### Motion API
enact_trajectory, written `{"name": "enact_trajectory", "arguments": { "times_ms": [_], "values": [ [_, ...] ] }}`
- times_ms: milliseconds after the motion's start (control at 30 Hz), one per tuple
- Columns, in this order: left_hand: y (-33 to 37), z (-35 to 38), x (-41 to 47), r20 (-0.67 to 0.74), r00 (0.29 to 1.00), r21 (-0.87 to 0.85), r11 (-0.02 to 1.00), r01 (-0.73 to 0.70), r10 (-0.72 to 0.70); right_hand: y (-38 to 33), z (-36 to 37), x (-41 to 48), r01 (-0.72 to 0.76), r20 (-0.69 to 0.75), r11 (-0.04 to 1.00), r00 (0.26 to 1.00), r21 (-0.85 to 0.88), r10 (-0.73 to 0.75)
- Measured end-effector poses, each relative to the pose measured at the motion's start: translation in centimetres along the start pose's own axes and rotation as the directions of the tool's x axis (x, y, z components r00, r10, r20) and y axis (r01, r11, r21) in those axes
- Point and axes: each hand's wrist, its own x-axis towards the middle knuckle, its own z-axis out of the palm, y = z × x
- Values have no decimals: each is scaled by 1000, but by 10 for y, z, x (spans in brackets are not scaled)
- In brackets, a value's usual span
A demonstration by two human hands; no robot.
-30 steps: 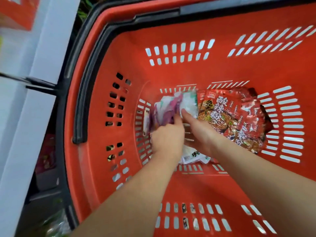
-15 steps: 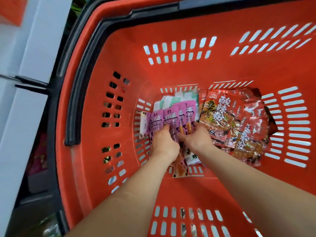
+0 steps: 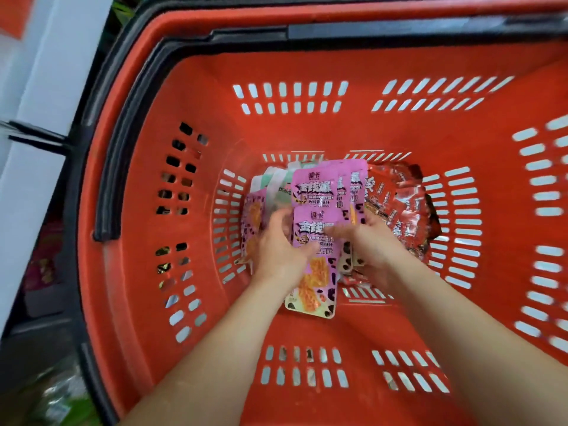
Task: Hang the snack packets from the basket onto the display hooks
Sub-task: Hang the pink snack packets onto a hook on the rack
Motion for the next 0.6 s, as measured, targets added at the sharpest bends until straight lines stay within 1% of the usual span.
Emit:
{"name": "enact_trajectory", "arguments": {
  "times_ms": [67,100,133,233,333,400,500,600],
  "values": [
    [14,-6,-19,13,1000,-114,993,22,-20,-11,-11,-25,6,26,999,1000,41,-7],
    [20,-10,-28,9,1000,-153,988,7,-5,-16,-15,-39,9,35,998,999,62,-11],
    [28,-14,-38,4,1000,-167,986,-11,12,-21,-18,-55,27,37,998,999,53,-29],
    [57,-22,-74,20,998,-194,979,-57,62,-38,-25,-106,109,-37,994,993,-29,-110],
    [87,-34,-114,89,990,-237,968,-82,106,-58,-35,-158,175,-41,985,984,3,-175],
    [108,-46,-141,104,985,-281,954,-102,136,-73,-45,-193,212,-24,976,977,53,-211],
    [146,-68,-183,57,983,-404,905,-135,172,-99,-53,-247,276,-51,957,961,94,-272],
    [180,-96,-227,-1,983,-458,874,-165,185,-126,-58,-305,421,-111,907,902,9,-418]
  ]
}}
